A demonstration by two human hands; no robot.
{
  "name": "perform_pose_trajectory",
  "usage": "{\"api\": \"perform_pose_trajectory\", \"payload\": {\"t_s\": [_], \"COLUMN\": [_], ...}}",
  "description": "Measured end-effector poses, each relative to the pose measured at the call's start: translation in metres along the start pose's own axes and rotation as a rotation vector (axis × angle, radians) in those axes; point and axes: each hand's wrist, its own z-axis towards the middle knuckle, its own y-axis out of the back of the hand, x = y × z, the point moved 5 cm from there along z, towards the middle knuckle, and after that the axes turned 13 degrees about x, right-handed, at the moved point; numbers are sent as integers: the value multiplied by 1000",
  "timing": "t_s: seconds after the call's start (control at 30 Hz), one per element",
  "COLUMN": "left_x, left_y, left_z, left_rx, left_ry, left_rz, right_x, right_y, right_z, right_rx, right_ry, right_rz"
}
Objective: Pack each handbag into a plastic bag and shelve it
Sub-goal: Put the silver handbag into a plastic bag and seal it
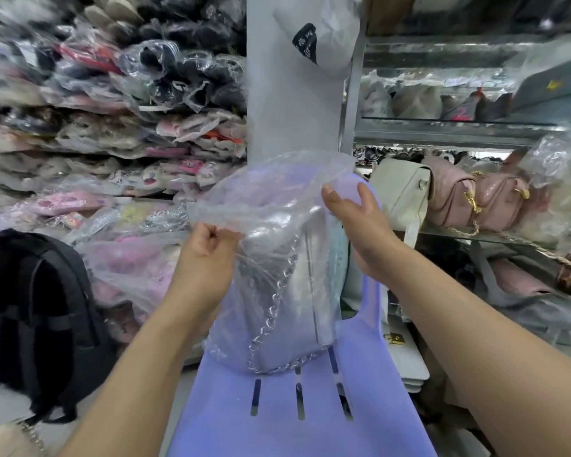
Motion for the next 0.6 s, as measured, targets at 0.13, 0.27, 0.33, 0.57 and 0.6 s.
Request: {"api": "perform_pose_trajectory", "payload": {"t_s": [0.13,0.27,0.33,0.57,0.6], "left_x": [-9,-14,-11,-23,-29], "left_y": [-7,-19,-19,-6,-3], "left_z": [-3,-12,-16,-14,-14], "left_rx": [-57,-46,-35,-383,-413], "left_ry": [-73,-144,-233,-165,-208], "left_rz": [-118,-567,-791,4,37], "right_x": [4,-1,1,14,16], "right_y": [-5,-4,1,33,35], "right_z": [2,-9,-12,-14,-14], "right_rx": [-110,-223,-251,-295,-285], "right_ry": [120,182,138,220,223], "right_rz": [-101,-15,106,372,412]}}
